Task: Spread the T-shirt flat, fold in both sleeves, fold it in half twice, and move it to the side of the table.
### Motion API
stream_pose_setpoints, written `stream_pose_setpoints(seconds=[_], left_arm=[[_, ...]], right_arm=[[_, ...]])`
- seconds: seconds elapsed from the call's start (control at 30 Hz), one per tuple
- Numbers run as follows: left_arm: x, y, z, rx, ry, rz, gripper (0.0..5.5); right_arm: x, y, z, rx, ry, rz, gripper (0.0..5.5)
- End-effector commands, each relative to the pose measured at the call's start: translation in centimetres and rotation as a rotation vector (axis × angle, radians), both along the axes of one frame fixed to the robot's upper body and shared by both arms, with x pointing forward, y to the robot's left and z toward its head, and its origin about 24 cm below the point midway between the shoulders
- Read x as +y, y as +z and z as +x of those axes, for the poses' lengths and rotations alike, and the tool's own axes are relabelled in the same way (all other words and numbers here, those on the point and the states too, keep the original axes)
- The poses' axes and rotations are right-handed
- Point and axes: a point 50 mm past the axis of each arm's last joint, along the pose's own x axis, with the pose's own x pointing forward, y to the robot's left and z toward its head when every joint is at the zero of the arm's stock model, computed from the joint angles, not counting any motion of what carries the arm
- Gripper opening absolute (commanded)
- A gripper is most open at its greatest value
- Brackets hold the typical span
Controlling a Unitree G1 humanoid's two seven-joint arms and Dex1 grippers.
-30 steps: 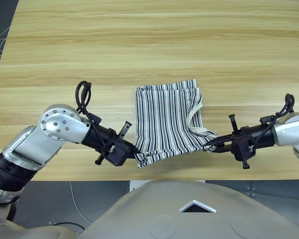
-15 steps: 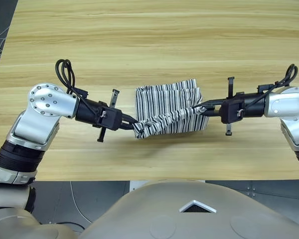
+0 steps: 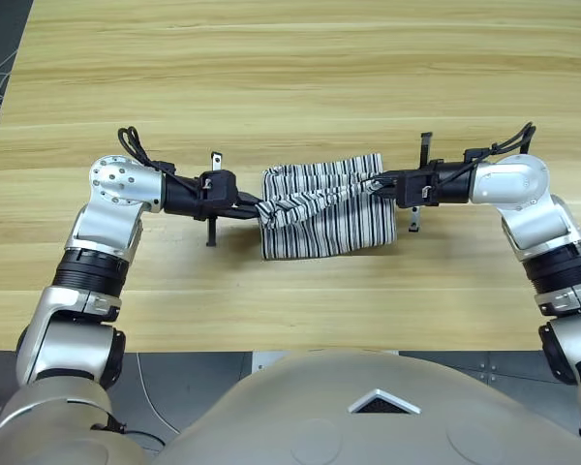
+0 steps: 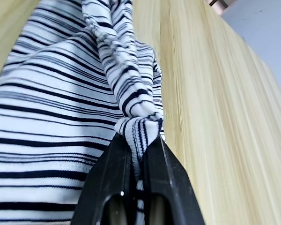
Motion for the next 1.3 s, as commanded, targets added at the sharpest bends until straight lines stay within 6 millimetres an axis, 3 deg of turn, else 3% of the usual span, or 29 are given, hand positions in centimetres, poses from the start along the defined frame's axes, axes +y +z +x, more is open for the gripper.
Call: stream_pose_setpoints(seconds=[0.03,0.1,0.3,0.5,0.63,1.07,1.2,1.3], left_arm=[[0.3,0.3,1.9,0.052,0.147,-0.047,0.64],[0.6,0.5,2.3,0.039,0.195,-0.068,0.88],[1.3,1.1,3.1,0.042,0.283,-0.150,0.88],[1.6,0.6,4.1,-0.005,0.386,-0.123,0.88],[1.6,-0.1,4.4,-0.029,0.411,-0.086,0.88],[1.0,-0.6,4.5,-0.057,0.419,-0.111,0.90],[0.9,-0.8,4.7,-0.065,0.438,-0.120,0.90],[0.7,-1.0,4.7,-0.067,0.430,-0.124,0.90]], right_arm=[[0.3,0.5,1.7,-0.078,-0.057,0.033,0.66],[0.0,0.7,2.2,-0.081,-0.093,0.067,0.92],[-1.3,0.7,3.6,-0.065,-0.192,0.121,0.92],[-2.4,-0.5,4.7,-0.088,-0.280,0.010,0.92],[-3.5,-1.0,3.5,0.122,-0.252,0.030,0.92],[-5.8,1.9,4.7,0.081,-0.321,0.022,3.37],[-3.3,2.6,3.7,0.089,-0.219,0.144,3.98],[-0.9,1.5,2.8,0.119,-0.160,0.178,4.23]])
